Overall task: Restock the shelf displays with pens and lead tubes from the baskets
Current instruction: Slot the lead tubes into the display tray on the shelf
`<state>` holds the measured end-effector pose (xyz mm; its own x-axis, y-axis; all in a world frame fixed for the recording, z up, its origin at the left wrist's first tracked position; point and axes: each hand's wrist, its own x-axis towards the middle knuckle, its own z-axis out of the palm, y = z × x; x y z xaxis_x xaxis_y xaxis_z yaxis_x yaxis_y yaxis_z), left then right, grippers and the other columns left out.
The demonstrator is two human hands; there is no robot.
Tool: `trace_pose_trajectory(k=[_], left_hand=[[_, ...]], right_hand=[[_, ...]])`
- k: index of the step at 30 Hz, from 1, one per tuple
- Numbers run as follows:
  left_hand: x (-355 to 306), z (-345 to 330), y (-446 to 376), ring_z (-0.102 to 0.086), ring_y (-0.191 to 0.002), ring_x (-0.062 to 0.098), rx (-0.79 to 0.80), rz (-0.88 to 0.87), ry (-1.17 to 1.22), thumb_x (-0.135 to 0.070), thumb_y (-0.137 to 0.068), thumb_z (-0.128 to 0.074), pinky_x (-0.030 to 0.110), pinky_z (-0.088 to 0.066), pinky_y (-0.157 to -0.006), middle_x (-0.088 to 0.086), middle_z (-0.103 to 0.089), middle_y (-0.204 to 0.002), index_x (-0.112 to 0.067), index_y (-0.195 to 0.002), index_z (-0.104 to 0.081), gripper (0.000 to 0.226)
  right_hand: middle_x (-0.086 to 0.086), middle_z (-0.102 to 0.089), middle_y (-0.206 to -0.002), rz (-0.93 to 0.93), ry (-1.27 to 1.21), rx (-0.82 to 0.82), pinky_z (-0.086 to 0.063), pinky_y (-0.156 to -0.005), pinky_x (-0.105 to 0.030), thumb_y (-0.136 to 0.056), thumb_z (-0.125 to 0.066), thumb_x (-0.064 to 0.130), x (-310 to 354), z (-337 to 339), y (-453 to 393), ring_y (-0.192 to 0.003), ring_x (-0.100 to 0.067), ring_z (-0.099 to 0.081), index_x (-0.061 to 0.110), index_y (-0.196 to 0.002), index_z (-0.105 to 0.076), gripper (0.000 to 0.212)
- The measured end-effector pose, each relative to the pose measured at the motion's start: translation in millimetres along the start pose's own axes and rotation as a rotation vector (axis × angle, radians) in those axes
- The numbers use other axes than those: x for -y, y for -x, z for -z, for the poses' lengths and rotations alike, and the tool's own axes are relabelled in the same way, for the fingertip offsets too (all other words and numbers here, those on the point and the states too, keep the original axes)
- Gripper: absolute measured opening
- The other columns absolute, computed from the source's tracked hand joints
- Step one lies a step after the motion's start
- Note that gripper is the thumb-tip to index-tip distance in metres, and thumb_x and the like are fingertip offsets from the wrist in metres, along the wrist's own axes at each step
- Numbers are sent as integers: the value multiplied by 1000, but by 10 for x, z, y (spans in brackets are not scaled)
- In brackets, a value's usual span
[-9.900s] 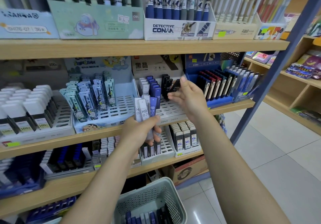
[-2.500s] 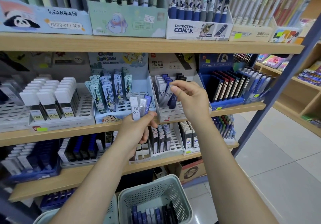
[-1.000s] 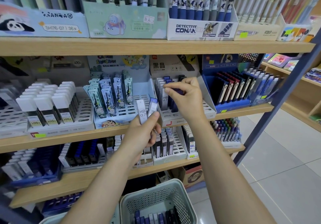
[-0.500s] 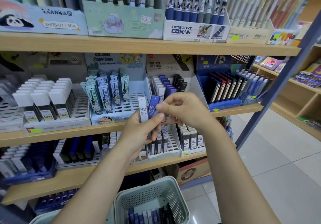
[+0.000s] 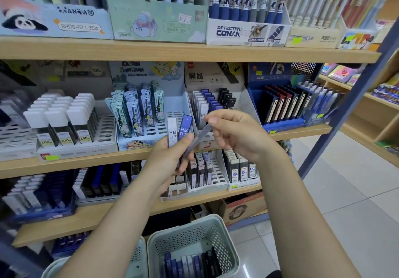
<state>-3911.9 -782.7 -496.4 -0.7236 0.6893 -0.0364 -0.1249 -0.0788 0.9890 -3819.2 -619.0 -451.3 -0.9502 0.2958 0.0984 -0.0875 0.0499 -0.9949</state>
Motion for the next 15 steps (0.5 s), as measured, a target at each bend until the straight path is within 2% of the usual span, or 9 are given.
trace_pose_trajectory(k=[3, 6, 11, 15], left_hand=[[-4, -14, 1, -36, -41, 12, 42, -15, 11, -40, -96, -58, 19, -25, -39, 3, -61, -65, -13, -93, -59, 27], [6, -39, 5, -35, -42, 13, 85, -28, -9, -39, -96, -59, 17, -25, -39, 3, -61, -68, -15, -99, -61, 24], [19, -20, -22, -32, -40, 12, 112, -28, 53, -37, -99, -55, 18, -24, -39, 6, -62, -68, -5, -113, -59, 35], [47, -23, -32, -34, -43, 14, 47, -3, -11, -39, -101, -54, 19, -25, -38, 5, -64, -70, -7, -111, -59, 33]], right_hand=[[-3, -60, -61, 13, -1, -68, -41, -42, -20, -91, -67, 17, -8, -10, -16, -46, -14, -54, 6, -91, -67, 11], [-4, -59, -59, 15, -19, -151, -40, -40, -21, -94, -67, 19, -43, -23, -38, -44, -15, -53, 9, -81, -66, 16], [1, -62, -68, 31, -97, -125, -39, -45, -19, -98, -59, 13, -49, -13, -25, -50, -10, -51, 6, -105, -69, 14], [-10, -70, -84, 126, -89, -249, -53, -56, -24, -99, -59, 8, -29, -29, -54, -62, -18, -65, 3, -106, -67, 13]])
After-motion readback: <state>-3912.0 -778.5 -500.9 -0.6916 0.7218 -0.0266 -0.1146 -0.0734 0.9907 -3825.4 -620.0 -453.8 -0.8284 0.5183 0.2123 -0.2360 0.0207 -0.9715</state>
